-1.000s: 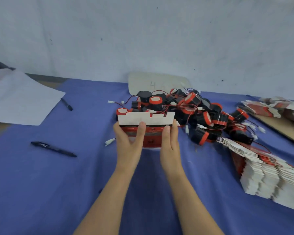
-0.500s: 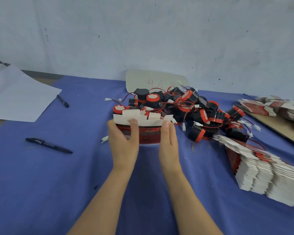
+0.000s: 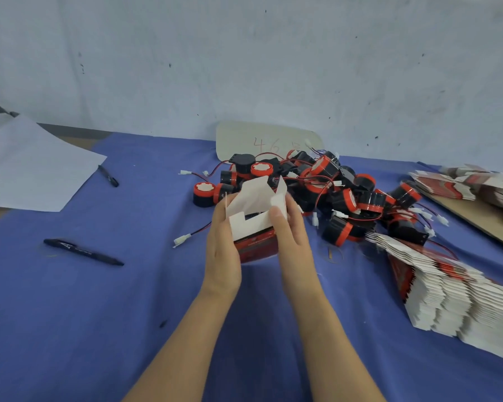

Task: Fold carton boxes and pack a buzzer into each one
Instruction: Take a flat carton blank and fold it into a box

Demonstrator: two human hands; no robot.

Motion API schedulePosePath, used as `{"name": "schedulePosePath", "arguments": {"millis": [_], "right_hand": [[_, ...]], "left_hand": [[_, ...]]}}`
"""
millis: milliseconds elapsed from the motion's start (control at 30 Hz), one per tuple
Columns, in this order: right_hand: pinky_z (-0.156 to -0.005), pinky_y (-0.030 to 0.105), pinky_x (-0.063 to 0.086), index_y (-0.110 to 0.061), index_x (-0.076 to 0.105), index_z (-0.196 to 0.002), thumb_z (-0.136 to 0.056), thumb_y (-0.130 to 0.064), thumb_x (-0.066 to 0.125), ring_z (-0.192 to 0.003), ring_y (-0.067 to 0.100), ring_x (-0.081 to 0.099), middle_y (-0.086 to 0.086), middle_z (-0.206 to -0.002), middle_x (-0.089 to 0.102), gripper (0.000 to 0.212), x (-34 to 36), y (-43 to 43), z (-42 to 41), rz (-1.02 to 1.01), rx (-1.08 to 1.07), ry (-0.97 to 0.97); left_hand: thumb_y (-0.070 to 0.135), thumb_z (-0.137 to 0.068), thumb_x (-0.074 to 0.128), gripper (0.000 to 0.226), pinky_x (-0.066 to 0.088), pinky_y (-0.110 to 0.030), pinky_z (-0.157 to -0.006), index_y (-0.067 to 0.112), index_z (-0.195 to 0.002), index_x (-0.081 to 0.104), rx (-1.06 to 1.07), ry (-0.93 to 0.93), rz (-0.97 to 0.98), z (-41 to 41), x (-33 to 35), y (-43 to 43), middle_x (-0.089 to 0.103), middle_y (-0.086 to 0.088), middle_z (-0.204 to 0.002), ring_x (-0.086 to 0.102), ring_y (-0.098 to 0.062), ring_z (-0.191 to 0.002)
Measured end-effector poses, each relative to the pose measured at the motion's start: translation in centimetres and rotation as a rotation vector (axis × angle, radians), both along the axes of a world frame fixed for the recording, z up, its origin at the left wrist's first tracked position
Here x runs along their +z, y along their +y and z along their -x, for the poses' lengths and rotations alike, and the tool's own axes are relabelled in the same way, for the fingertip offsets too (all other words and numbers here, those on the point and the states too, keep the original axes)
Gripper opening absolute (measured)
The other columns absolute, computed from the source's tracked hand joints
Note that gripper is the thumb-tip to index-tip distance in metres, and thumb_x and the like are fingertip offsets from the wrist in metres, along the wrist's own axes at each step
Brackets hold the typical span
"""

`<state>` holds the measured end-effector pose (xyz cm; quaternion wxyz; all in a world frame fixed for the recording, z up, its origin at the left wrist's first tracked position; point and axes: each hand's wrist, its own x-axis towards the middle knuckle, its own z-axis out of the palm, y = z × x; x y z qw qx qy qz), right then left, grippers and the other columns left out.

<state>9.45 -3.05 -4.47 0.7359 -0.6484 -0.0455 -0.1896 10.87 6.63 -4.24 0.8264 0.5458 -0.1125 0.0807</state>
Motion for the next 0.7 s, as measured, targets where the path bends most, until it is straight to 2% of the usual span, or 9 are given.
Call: {"name": "schedulePosePath", "arguments": {"millis": [100, 233, 300, 367, 500, 533, 600, 633, 700], "right_hand": [[-0.083, 0.025, 0.054, -0.03, 0.057, -0.124, -0.096, -0.029, 0.053, -0.106, 0.009, 0.063, -0.005, -0.117, 0.066, 0.029, 0.13, -0.06, 0.21, -0.006, 0.009, 0.052], [-0.066, 0.011, 0.048, -0.027, 0.06, -0.118, -0.096, -0.021, 0.05, -0.088, -0.001, 0.063, -0.005, -0.107, 0.068, 0.025, 0.13, 0.46, 0.19, -0.001, -0.049, 0.036], [-0.069, 0.014, 0.049, -0.027, 0.059, -0.12, -0.096, -0.016, 0.048, -0.089, 0.001, 0.063, -0.006, -0.106, 0.068, 0.029, 0.05, 0.58, 0.0, -0.009, -0.072, 0.023], [-0.072, 0.019, 0.051, -0.026, 0.057, -0.123, -0.096, -0.012, 0.048, -0.092, 0.004, 0.064, -0.005, -0.107, 0.068, 0.031, 0.06, 0.63, -0.16, -0.028, -0.084, 0.012], [-0.073, 0.02, 0.052, -0.029, 0.056, -0.123, -0.096, -0.011, 0.048, -0.092, 0.004, 0.064, -0.007, -0.106, 0.067, 0.033, -0.05, 0.65, -0.19, -0.017, -0.119, 0.005], [-0.074, 0.022, 0.052, -0.029, 0.056, -0.123, -0.096, -0.011, 0.048, -0.093, 0.005, 0.063, -0.006, -0.106, 0.067, 0.033, -0.14, 0.6, -0.22, -0.002, -0.137, 0.01], [-0.074, 0.024, 0.051, -0.029, 0.056, -0.123, -0.094, -0.01, 0.046, -0.093, 0.006, 0.062, -0.006, -0.108, 0.067, 0.035, -0.28, 0.36, -0.32, 0.013, -0.185, 0.038], [-0.073, 0.025, 0.05, -0.028, 0.056, -0.123, -0.093, -0.009, 0.046, -0.091, 0.006, 0.062, -0.005, -0.108, 0.067, 0.037, -0.31, 0.24, -0.4, 0.012, -0.201, 0.053], [-0.071, 0.026, 0.051, -0.029, 0.055, -0.122, -0.091, -0.006, 0.044, -0.087, 0.006, 0.062, -0.003, -0.107, 0.066, 0.04, -0.42, 0.06, -0.48, 0.023, -0.218, 0.067]], "left_hand": [[0.054, -0.081, 0.044, 0.056, 0.055, -0.035, -0.084, 0.019, -0.122, 0.059, 0.01, 0.038, 0.052, 0.09, 0.03, -0.09, 0.067, -0.006, -0.117, 0.063, -0.024, -0.107], [0.03, -0.101, 0.031, 0.033, 0.055, -0.024, -0.071, 0.023, -0.123, 0.056, 0.069, 0.046, 0.068, -0.04, -0.23, 0.08, 0.064, -0.006, -0.12, 0.063, -0.015, -0.1], [0.025, -0.102, 0.028, 0.033, 0.055, -0.026, -0.079, 0.027, -0.121, 0.055, 0.09, 0.035, 0.037, 0.04, -0.2, -0.04, 0.063, -0.004, -0.122, 0.062, -0.014, -0.106], [0.024, -0.103, 0.028, 0.033, 0.051, -0.038, -0.094, 0.029, -0.121, 0.055, 0.106, 0.034, 0.02, 0.27, -0.14, -0.19, 0.061, -0.003, -0.125, 0.058, -0.02, -0.115], [0.024, -0.103, 0.028, 0.034, 0.051, -0.04, -0.093, 0.029, -0.122, 0.056, 0.09, 0.043, 0.046, 0.34, -0.14, -0.32, 0.063, -0.004, -0.123, 0.059, -0.022, -0.114], [0.026, -0.102, 0.028, 0.035, 0.052, -0.039, -0.092, 0.026, -0.123, 0.057, 0.07, 0.054, 0.059, 0.21, -0.07, -0.26, 0.064, -0.004, -0.122, 0.06, -0.022, -0.113], [0.029, -0.1, 0.031, 0.035, 0.054, -0.028, -0.081, 0.025, -0.12, 0.06, 0.058, 0.046, 0.072, 0.04, -0.08, -0.19, 0.069, 0.003, -0.113, 0.063, -0.016, -0.106], [0.032, -0.097, 0.033, 0.033, 0.054, -0.021, -0.076, 0.03, -0.115, 0.061, 0.09, 0.018, 0.024, 0.0, -0.18, -0.25, 0.069, 0.01, -0.107, 0.063, -0.01, -0.101], [0.038, -0.089, 0.034, 0.029, 0.052, -0.018, -0.076, 0.043, -0.107, 0.056, 0.163, -0.034, -0.099, 0.32, -0.35, -0.5, 0.066, 0.02, -0.103, 0.062, -0.003, -0.097]]}}
